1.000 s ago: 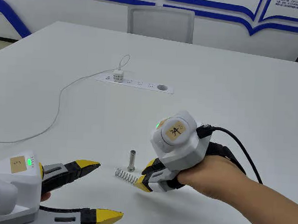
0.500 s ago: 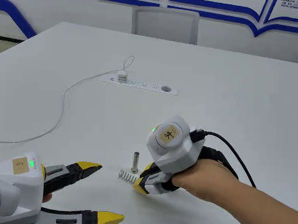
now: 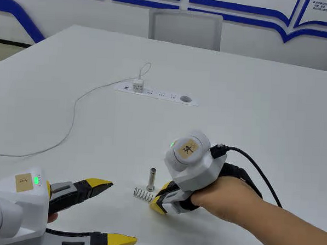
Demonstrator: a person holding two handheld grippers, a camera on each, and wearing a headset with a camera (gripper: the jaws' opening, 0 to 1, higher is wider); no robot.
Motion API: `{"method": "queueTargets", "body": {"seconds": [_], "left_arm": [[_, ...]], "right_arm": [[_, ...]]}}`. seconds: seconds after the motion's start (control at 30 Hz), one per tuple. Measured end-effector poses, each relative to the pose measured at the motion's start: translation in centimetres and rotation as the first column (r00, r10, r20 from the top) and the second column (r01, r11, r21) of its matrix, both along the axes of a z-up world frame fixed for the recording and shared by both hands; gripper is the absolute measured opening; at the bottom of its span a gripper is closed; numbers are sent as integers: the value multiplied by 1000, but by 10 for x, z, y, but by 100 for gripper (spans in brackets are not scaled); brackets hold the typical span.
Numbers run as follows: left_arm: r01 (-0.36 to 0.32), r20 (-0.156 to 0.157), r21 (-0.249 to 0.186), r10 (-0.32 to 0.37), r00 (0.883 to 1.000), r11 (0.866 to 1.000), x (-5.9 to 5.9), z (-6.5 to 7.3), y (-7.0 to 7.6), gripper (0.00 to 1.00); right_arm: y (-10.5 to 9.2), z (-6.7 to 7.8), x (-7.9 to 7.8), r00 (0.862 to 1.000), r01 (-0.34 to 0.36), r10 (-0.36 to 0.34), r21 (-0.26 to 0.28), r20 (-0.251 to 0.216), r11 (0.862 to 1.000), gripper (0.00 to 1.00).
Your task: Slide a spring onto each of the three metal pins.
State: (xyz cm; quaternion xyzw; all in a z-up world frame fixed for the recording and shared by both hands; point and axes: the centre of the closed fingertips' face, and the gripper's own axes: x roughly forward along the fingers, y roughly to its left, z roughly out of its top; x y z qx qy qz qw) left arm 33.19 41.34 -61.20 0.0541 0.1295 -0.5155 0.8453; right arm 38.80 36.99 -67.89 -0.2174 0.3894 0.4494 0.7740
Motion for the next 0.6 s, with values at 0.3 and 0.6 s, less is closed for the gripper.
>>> {"method": "queueTargets", "body": {"seconds": [0.3, 0.6], "left_arm": [[7, 1, 3, -7, 1000, 1000, -1, 0, -3, 68], [37, -2, 10, -37, 999, 999, -5, -2, -11, 67]], "right_arm": [[-5, 1, -11, 999, -33, 32, -24, -14, 999, 11], [-25, 16, -30, 996, -86, 86, -52, -2, 995, 11]]}}
